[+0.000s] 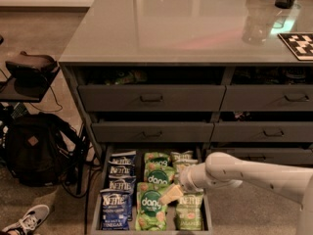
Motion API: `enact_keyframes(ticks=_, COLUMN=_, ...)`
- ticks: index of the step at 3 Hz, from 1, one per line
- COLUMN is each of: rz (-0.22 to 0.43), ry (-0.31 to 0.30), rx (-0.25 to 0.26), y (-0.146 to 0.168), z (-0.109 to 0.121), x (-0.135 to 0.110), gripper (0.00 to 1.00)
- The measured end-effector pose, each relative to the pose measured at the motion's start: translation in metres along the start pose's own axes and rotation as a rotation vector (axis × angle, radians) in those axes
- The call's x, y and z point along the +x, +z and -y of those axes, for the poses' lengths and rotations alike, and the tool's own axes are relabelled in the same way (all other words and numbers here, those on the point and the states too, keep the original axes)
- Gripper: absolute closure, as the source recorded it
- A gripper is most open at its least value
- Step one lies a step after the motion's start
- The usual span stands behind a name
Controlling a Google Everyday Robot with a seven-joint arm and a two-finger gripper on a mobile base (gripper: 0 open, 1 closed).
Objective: Pick green rice chip bag from bottom drawer and place on counter
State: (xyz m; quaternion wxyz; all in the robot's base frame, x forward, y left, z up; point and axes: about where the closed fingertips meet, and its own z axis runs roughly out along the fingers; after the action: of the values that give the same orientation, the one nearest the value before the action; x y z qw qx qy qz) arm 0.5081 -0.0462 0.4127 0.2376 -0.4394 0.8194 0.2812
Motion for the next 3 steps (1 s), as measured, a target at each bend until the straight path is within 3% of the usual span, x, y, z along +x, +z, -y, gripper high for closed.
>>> enact_keyframes(ticks=1, rz=0.010, ry=0.022, rx=0.060, y=0.004, z=0.019, x=0.019, gripper=0.00)
enact_keyframes(ticks=3, rz=-0.014, ry=0.016, rx=0.041, y=0.038, z=0.051, x=0.045, gripper=0.00)
